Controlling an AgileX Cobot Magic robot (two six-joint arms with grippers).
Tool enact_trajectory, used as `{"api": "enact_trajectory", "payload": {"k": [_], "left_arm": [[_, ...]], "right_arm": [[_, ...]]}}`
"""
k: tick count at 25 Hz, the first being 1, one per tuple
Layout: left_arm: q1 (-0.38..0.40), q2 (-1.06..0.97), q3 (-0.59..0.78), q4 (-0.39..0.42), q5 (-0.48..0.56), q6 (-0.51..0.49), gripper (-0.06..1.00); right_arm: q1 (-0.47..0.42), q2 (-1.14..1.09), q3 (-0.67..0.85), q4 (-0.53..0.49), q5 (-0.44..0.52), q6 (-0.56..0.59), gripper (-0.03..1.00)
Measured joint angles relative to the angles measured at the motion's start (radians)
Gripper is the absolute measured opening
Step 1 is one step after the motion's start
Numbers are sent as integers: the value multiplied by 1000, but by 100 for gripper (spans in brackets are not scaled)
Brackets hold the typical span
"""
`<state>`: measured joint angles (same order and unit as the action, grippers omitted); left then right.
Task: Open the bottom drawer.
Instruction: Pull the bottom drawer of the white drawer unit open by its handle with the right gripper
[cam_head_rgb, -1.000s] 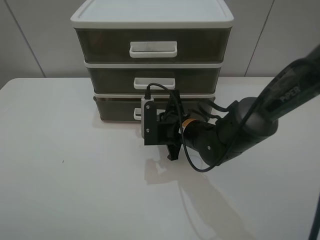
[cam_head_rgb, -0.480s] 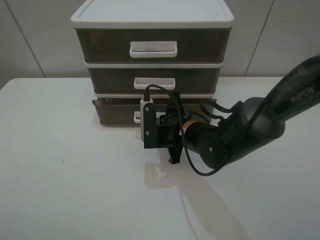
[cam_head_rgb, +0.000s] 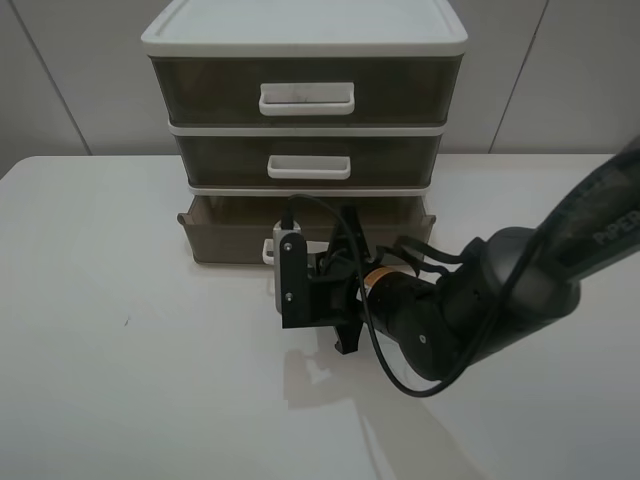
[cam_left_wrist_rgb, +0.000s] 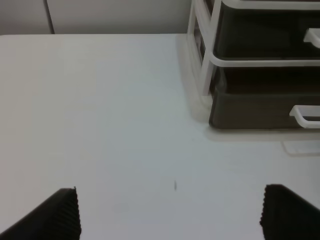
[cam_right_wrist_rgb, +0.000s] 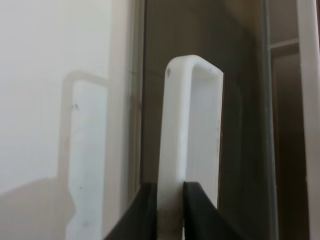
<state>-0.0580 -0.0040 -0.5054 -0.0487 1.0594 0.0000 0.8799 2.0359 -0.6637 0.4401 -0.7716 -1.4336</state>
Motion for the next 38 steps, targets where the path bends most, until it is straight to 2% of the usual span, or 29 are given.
{"api": "enact_trajectory", "payload": {"k": [22, 38], "left_arm": [[0, 0, 0, 0, 0, 0, 74], [0, 0, 0, 0, 0, 0, 74]], "right_arm": [[154, -2, 87, 149, -115, -26, 11], [187, -2, 97, 187, -129, -26, 11]]}}
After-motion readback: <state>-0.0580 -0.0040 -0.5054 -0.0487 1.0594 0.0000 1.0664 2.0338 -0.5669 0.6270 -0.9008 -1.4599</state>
